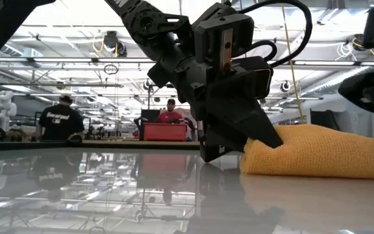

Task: Roll towel
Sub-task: Roll the orange microfiber cloth

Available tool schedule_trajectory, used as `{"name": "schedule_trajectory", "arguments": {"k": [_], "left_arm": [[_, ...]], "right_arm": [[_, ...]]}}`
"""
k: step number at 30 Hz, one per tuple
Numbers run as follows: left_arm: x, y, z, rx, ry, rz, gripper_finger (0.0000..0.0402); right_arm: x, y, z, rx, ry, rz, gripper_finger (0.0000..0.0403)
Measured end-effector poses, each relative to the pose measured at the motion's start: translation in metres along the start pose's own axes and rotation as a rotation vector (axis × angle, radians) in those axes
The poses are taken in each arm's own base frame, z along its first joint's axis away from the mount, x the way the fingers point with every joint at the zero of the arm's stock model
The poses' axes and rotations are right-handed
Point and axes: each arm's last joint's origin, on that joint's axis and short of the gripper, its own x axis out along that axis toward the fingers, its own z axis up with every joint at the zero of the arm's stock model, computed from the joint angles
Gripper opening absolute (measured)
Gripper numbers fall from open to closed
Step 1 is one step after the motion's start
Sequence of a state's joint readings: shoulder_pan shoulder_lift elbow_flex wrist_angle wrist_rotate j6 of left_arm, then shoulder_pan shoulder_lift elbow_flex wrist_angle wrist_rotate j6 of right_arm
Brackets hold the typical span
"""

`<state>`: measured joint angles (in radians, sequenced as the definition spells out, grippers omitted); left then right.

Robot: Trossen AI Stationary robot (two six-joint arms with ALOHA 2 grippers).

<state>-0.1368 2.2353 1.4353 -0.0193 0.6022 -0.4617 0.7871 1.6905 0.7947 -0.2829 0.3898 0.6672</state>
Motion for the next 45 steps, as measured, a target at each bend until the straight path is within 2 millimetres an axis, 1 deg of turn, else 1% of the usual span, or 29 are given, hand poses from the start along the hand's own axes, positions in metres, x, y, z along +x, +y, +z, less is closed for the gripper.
{"name": "schedule_trajectory", "arguments": {"k": [4, 8, 14, 17, 22, 28, 30, 33, 36, 39, 41, 43, 45], "left_arm": [[-0.002, -0.003, 0.0, 0.036, 0.007, 0.0, 0.0105], [-0.013, -0.011, 0.0, 0.059, 0.027, 0.029, 0.0125], [-0.034, -0.024, 0.0, 0.138, 0.059, 0.141, 0.013], [-0.039, -0.036, -0.001, 0.213, 0.058, 0.191, 0.013], [-0.04, -0.068, -0.007, 0.398, 0.037, 0.261, 0.013], [-0.023, -0.098, -0.019, 0.658, 0.013, 0.355, 0.013], [-0.017, -0.105, -0.024, 0.731, 0.018, 0.381, 0.013], [-0.008, -0.109, -0.031, 0.782, 0.022, 0.421, 0.0131], [-0.007, -0.113, -0.029, 0.818, -0.019, 0.459, 0.0144], [-0.007, -0.113, -0.026, 0.842, -0.052, 0.518, 0.0177], [-0.008, -0.113, -0.024, 0.843, -0.068, 0.516, 0.0203], [-0.008, -0.108, -0.022, 0.831, -0.059, 0.49, 0.0226], [-0.005, -0.099, -0.023, 0.799, -0.033, 0.475, 0.024]], "right_arm": [[0.003, -0.003, 0.001, 0.035, 0.011, -0.006, 0.0138], [0.005, -0.006, 0.003, 0.052, 0.024, -0.007, 0.0099], [0.007, -0.011, 0.005, 0.098, 0.065, 0.014, 0.003], [0.008, -0.013, 0.006, 0.113, 0.08, 0.041, 0.0012], [0.008, -0.016, 0.013, 0.167, 0.088, 0.104, 0.0013], [0.005, -0.025, 0.022, 0.218, 0.109, 0.167, 0.0014], [0.004, -0.028, 0.024, 0.23, 0.107, 0.174, 0.0014], [0.002, -0.033, 0.028, 0.251, 0.114, 0.197, 0.0014], [0.003, -0.036, 0.03, 0.266, 0.131, 0.221, 0.0015], [0.003, -0.038, 0.031, 0.273, 0.134, 0.237, 0.0015], [0.004, -0.038, 0.032, 0.282, 0.131, 0.238, 0.0015], [0.004, -0.04, 0.033, 0.291, 0.13, 0.239, 0.0015], [0.004, -0.039, 0.033, 0.292, 0.124, 0.243, 0.0015]]}}
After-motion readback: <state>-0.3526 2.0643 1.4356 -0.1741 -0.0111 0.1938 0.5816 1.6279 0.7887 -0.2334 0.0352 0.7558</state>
